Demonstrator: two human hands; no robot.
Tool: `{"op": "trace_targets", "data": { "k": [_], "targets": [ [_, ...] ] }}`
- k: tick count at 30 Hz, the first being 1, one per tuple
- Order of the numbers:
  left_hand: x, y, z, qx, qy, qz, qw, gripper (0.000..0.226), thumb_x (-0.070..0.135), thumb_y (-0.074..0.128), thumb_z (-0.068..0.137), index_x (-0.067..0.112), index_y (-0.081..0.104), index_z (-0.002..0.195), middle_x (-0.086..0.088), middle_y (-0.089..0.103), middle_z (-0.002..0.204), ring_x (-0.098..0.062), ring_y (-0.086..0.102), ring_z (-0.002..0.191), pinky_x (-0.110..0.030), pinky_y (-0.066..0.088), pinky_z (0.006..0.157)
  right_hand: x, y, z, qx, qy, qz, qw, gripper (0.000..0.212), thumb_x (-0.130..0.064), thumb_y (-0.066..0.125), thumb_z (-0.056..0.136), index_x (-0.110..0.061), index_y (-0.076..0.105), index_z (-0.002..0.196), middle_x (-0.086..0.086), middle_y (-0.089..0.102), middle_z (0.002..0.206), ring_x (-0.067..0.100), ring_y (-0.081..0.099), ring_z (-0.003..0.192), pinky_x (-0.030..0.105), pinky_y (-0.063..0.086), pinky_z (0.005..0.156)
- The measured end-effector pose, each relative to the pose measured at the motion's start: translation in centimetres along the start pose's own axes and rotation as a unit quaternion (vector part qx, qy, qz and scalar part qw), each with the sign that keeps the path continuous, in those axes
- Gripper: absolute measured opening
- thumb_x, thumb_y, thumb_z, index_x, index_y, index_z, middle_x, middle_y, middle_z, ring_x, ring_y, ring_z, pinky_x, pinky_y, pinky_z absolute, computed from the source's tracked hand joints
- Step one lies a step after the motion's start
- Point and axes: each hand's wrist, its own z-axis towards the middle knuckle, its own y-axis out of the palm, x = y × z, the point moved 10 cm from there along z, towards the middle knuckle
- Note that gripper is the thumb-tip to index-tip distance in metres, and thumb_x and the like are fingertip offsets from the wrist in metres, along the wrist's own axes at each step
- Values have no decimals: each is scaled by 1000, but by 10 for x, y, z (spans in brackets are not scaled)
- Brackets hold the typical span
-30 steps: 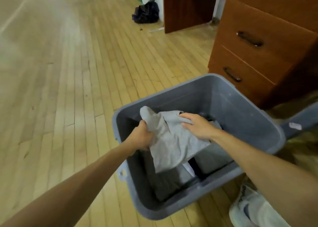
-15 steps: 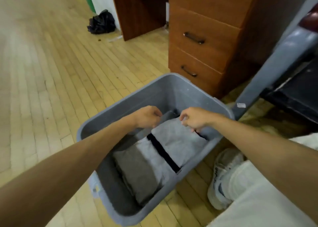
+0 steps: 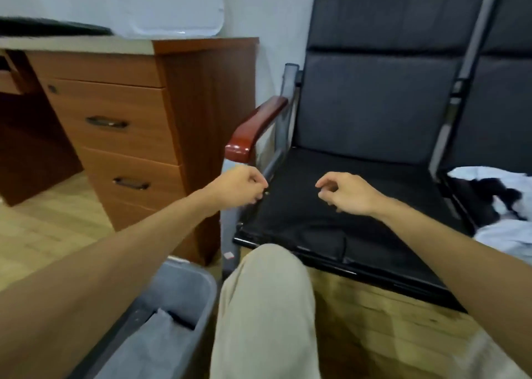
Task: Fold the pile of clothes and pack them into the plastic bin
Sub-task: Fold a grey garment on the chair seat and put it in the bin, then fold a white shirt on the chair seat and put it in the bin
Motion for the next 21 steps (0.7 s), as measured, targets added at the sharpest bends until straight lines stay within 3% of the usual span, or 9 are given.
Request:
{"op": "trace_targets", "data": {
  "k": [5, 11, 15, 19, 21],
  "targets": [
    [92, 68, 55, -73, 63, 60, 994, 13, 20, 51, 94, 23, 63, 96, 4, 68, 94, -16, 65, 93, -32, 52, 88, 108, -60, -28, 21, 102, 14, 994, 23, -25, 55, 96, -19, 57, 118, -3, 61, 106, 18, 62, 94, 37, 53, 89],
    [165, 172, 93, -171, 131, 101, 971, 13, 24, 52, 94, 26, 62, 101, 12, 59, 94, -10, 59, 96, -25, 46, 86, 212, -89, -61, 60, 198, 29, 978, 27, -24, 59, 93, -14, 60, 118, -2, 58, 98, 17, 56, 92, 34, 50, 89],
    [203, 228, 112, -238, 161, 100, 953, 15, 24, 50, 96, 27, 62, 105, 11, 60, 97, -9, 59, 97, -23, 45, 83, 266, -104, -81, 107, 258, 34, 960, 28, -21, 57, 93, -11, 61, 119, 7, 65, 116, 24, 60, 101, 37, 50, 92],
    [232, 284, 129, -294, 187, 105, 932, 21, 21, 49, 98, 22, 62, 115, 7, 60, 105, -12, 58, 103, -25, 47, 87, 314, -125, -107, 176, 304, 39, 936, 28, -18, 55, 94, -11, 60, 121, 9, 65, 119, 25, 59, 111, 22, 40, 85],
    [244, 311, 136, -308, 199, 104, 924, 24, 21, 49, 98, 21, 61, 118, 4, 60, 111, -14, 58, 106, -29, 48, 92, 336, -138, -123, 234, 326, 56, 914, 26, -15, 54, 93, -12, 61, 118, 9, 65, 119, 24, 58, 111, 21, 37, 83]
  ]
}}
